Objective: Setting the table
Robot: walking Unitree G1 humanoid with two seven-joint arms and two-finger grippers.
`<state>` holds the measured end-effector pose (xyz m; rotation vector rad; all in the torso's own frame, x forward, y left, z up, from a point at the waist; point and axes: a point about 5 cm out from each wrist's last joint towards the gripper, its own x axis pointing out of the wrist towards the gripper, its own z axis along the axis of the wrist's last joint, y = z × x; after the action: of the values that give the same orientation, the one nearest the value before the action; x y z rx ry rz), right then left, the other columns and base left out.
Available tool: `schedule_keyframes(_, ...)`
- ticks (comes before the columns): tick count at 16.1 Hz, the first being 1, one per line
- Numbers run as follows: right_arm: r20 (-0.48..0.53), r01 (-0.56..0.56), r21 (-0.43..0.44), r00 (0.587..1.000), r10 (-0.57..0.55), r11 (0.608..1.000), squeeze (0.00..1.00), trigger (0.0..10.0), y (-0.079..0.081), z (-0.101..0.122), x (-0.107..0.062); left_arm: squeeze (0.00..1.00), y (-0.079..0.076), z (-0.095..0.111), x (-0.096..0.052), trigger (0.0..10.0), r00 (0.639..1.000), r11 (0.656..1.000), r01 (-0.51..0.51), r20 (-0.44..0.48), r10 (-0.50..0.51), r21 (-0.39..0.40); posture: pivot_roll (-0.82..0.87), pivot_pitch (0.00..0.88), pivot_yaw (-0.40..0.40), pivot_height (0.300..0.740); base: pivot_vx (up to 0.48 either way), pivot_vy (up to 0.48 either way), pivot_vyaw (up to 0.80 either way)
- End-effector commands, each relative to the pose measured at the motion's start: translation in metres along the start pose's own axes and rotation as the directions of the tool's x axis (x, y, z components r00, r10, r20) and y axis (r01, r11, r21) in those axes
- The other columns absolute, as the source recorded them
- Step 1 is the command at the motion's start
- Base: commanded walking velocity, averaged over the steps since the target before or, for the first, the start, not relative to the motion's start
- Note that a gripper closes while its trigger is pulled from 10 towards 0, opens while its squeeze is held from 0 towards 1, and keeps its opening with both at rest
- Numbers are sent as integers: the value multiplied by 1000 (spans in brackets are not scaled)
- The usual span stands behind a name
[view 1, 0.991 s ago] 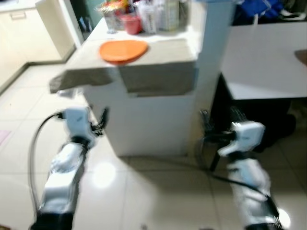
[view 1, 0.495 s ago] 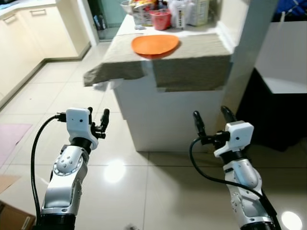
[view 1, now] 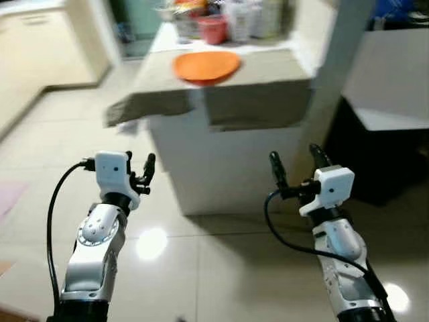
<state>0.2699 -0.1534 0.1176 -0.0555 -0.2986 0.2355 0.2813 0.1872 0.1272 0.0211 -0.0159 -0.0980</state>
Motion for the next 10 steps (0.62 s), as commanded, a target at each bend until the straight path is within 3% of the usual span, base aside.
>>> schedule_keyframes(1,31,15,10,999,-15,1000,0,10000,-1,6,6,0,-1,10,3,10000,999,1000,7,35,-7,16,-213,0,124,740,461,0,0)
schedule_keyframes(4,84,50,-14,995,-49,999,0,10000,-8,22,20,0,-2,19,7,10000,998,1000,6,60,-6,4,-210,0,123,740,461,0,0)
schedule_keyframes(10,77,19,12,997,-20,1000,0,10000,4,18,23,0,-3,25,8,10000,997,999,17,76,-19,29,-173,0,111,740,461,0,0)
